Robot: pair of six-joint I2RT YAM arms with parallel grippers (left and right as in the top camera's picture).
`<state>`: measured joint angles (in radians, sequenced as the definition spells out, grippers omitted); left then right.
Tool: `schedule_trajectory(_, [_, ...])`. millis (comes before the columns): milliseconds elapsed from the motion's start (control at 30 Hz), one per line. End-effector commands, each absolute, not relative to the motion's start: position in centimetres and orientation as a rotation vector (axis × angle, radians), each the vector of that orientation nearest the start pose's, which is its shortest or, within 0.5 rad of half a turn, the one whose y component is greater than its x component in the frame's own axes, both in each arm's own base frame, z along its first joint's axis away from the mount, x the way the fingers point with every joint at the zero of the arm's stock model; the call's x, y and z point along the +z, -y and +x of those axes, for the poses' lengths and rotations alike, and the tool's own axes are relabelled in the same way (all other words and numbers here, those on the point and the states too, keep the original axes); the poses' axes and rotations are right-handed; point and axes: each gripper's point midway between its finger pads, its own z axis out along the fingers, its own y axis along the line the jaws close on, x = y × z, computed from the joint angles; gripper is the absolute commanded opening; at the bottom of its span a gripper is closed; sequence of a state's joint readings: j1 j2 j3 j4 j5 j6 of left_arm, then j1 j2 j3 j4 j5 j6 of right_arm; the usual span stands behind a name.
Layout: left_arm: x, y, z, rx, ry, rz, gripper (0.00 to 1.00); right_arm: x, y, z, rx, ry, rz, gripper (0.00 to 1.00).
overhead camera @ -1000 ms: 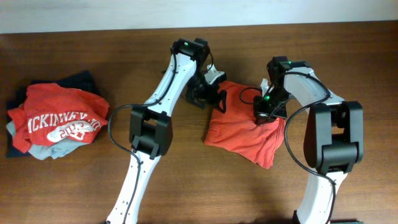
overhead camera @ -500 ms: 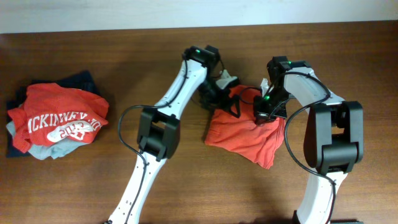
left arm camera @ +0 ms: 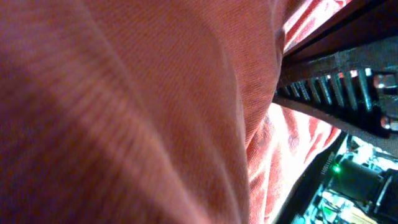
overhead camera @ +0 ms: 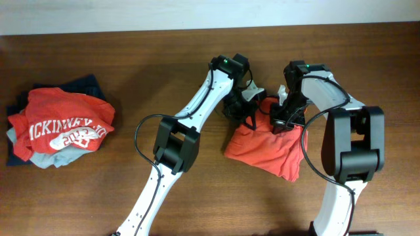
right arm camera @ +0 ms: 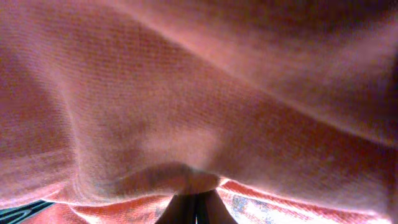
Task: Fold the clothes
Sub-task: 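Carry the bundle left with the left gripper onto the shirt stack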
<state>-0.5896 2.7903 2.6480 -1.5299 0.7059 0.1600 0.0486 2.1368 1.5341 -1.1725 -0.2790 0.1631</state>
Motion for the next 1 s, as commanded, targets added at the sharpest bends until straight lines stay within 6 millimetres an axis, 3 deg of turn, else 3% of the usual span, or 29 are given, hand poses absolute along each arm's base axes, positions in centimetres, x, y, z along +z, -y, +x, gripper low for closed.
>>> schedule_trajectory(0, [1.6,35.5,34.8,-1.002,-3.105,1.071,0.01,3.3,-6.3,34.9,0.487,-3.289,0.208,0.04])
schedule_trajectory(100, [3.8,32.5,36.7,-0.941,-3.123,0.970,0.01,6.7,-5.8,35.0,0.507,-3.210,0.182,0.04])
schedule_trajectory(200, [7.5,29.4,39.2,-0.864,-3.100,0.813,0.01,11.0,-5.3,35.3,0.498,-3.085,0.165,0.05])
schedule_trajectory(267, [11.8,25.5,41.5,-0.739,-3.052,0.658,0.01,14.3,-5.1,35.4,0.488,-2.977,0.142,0.08])
schedule_trajectory(367, [16.0,21.0,43.5,-0.608,-2.987,0.486,0.01,16.8,-5.2,35.3,0.482,-2.898,0.120,0.11])
schedule_trajectory(467, [19.9,15.0,45.4,-0.495,-2.917,0.230,0.01,18.1,-5.2,35.0,0.481,-2.863,0.112,0.11])
schedule_trajectory(533, [21.2,11.0,46.4,-0.486,-2.882,0.077,0.00,18.2,-5.4,34.9,0.497,-2.862,0.109,0.11])
schedule_trajectory(700, [22.0,3.7,47.5,-0.548,-2.834,-0.176,0.01,18.2,-5.4,34.8,0.501,-2.864,0.110,0.11])
schedule_trajectory(767, [22.1,-1.8,47.8,-0.538,-2.790,-0.333,0.01,18.2,-5.4,34.8,0.501,-2.867,0.110,0.11])
schedule_trajectory(967, [22.2,-10.3,46.2,-0.526,-2.731,-0.592,0.01,18.2,-5.4,34.8,0.501,-2.868,0.110,0.11])
